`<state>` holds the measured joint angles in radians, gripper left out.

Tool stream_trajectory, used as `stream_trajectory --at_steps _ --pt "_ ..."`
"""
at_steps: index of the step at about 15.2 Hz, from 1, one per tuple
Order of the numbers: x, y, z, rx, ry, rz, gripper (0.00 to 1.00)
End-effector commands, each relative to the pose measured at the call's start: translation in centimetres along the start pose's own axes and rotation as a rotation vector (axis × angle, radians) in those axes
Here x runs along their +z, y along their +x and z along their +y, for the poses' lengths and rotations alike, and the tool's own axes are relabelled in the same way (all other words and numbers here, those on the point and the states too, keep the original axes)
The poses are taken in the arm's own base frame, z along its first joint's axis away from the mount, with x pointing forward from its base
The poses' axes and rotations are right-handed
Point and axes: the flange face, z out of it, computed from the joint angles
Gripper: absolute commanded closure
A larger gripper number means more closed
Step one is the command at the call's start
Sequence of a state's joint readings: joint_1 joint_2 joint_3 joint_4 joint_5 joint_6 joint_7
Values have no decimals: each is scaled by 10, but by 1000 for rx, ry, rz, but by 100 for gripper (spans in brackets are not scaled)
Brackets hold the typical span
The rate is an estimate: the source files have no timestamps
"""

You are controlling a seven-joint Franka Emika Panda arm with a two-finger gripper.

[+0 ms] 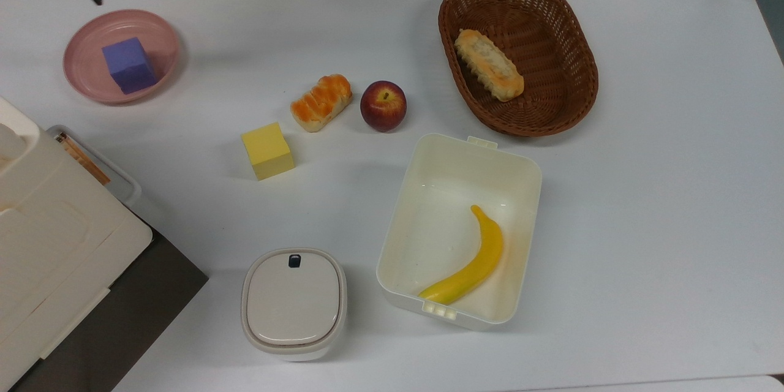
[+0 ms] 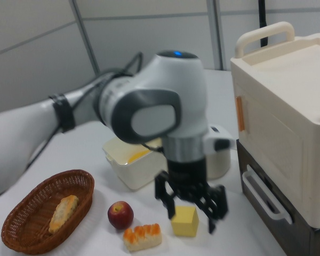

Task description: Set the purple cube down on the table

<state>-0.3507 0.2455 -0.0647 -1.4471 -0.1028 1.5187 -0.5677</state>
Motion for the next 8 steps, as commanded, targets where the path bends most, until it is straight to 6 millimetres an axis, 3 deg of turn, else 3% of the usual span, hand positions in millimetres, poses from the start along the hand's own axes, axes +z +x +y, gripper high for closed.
stream_trajectory --at_steps 1,5,8 --pt "37 -13 46 -105 -9 -47 0" --pt "79 -13 80 -149 4 -88 0" --pt "111 -7 91 -190 -1 -161 0"
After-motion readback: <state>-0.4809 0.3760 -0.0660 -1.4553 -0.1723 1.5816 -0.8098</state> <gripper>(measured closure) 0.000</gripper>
